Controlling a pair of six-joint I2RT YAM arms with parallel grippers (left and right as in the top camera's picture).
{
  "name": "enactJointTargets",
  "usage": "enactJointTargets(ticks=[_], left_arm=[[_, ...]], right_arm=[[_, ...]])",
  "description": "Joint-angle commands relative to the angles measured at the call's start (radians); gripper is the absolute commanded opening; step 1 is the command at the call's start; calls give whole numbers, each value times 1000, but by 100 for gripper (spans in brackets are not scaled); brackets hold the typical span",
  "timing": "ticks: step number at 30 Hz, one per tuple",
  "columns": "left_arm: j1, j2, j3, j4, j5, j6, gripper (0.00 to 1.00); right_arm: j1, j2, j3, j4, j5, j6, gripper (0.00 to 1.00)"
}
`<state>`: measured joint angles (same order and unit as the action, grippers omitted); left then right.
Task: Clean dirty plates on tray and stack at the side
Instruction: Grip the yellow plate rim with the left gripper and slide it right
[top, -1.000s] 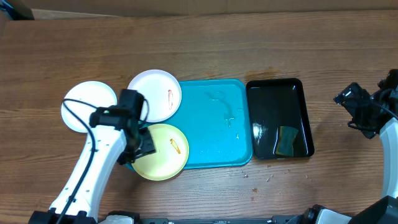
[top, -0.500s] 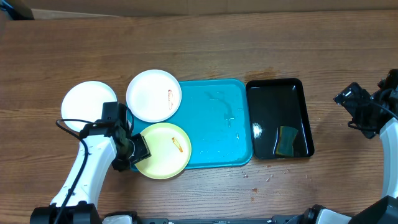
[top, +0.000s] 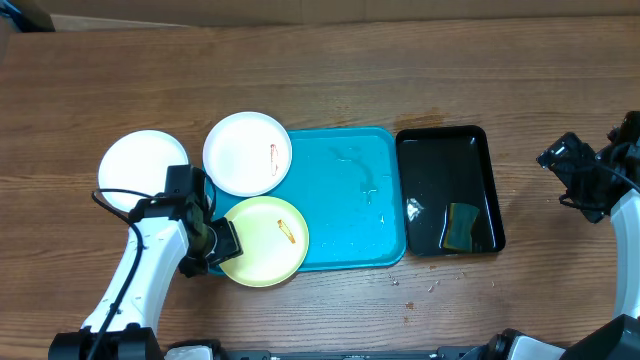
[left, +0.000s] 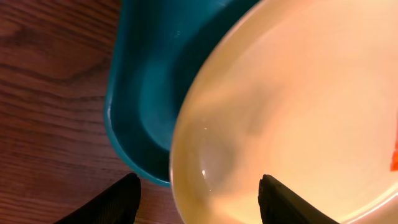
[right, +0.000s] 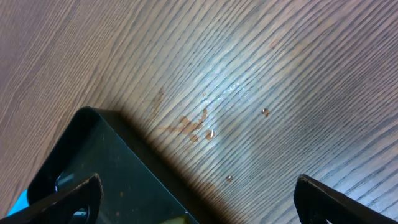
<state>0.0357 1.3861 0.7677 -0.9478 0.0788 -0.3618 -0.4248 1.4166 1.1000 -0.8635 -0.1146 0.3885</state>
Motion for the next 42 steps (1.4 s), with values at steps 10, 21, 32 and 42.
enactJointTargets(ticks=[10,21,32,42], left_arm=[[-250,0,-28,142,133,-37,63],[-392,0,-24,219,105,-154,66],[-388,0,-37,189,-119,-267,63],[-389,0,-47,275,-156,-282,46]], right_arm=[[-3,-7,19,5,9,5,100],[-3,-7,19,5,9,5,100],[-3,-7,19,5,10,5,100],[-3,-7,19,5,9,5,100]])
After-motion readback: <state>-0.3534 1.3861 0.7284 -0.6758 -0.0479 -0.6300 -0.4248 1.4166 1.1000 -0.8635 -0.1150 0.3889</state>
